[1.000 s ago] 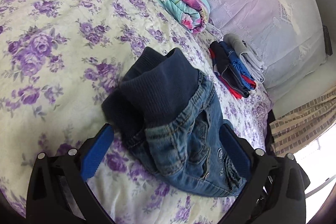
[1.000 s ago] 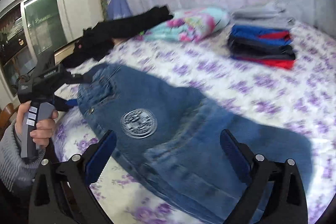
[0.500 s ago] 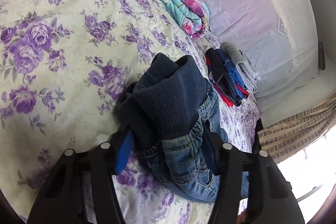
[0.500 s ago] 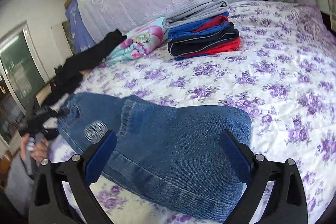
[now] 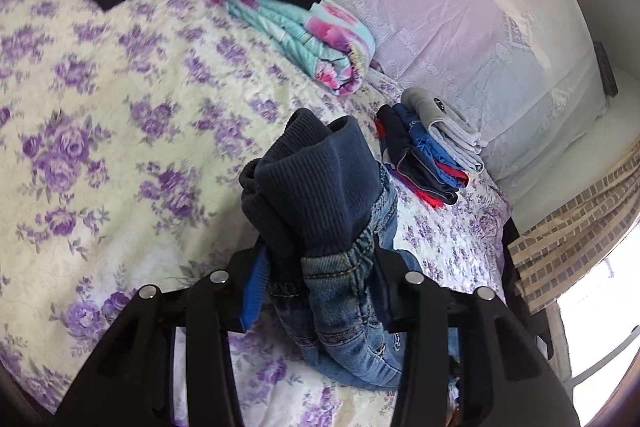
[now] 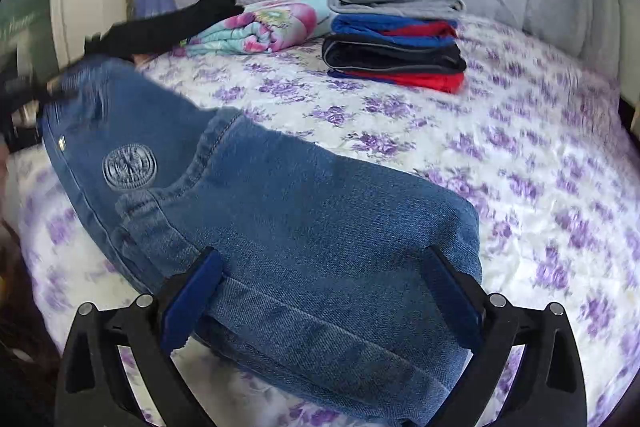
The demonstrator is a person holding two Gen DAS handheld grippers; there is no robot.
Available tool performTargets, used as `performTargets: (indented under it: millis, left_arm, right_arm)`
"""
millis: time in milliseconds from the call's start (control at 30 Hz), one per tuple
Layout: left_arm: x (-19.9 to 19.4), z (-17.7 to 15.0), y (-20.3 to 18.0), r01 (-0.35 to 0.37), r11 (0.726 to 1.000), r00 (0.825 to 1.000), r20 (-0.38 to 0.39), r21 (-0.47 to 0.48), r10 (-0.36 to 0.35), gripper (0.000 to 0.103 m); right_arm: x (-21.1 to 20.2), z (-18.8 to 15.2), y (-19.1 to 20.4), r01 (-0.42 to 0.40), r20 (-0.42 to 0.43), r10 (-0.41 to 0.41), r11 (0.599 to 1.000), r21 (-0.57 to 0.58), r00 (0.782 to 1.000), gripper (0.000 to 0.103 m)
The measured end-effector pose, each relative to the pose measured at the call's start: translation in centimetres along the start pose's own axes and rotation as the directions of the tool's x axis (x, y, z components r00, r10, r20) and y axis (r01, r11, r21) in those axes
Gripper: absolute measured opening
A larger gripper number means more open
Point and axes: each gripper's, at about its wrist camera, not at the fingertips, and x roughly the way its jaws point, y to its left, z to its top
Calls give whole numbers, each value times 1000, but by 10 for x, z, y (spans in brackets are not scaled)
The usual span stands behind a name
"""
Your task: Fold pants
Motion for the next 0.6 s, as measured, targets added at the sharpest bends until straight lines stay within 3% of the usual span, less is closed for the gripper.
performTargets:
  millis: [67, 200, 367, 500, 600]
  left_arm:
    - [-5, 0, -13, -15, 999, 1000, 19, 40, 14, 42]
    - [-16, -2, -45, -51, 990, 997, 61, 131, 43, 41]
    - [-27, -9, -96, -105, 956, 989, 130, 276, 71, 41]
    - [-28, -27, -156, -151, 889, 978, 197, 433, 71, 41]
    - [-23, -45, -200, -172, 823, 974, 221, 541, 59, 41]
  right_arm:
    - [-3, 1, -3, -16, 13, 16, 1000, 12, 1000, 100]
    - [-21, -3, -28, -126, 100, 114, 984, 125, 988, 99]
    - [-46, -12, -73, -147, 189, 96, 950, 275, 977, 99]
    - [-50, -26, -106, -95, 164, 36, 925, 369, 986, 99]
    - [-51, -42, -128, -96, 161, 25, 886, 454, 987, 99]
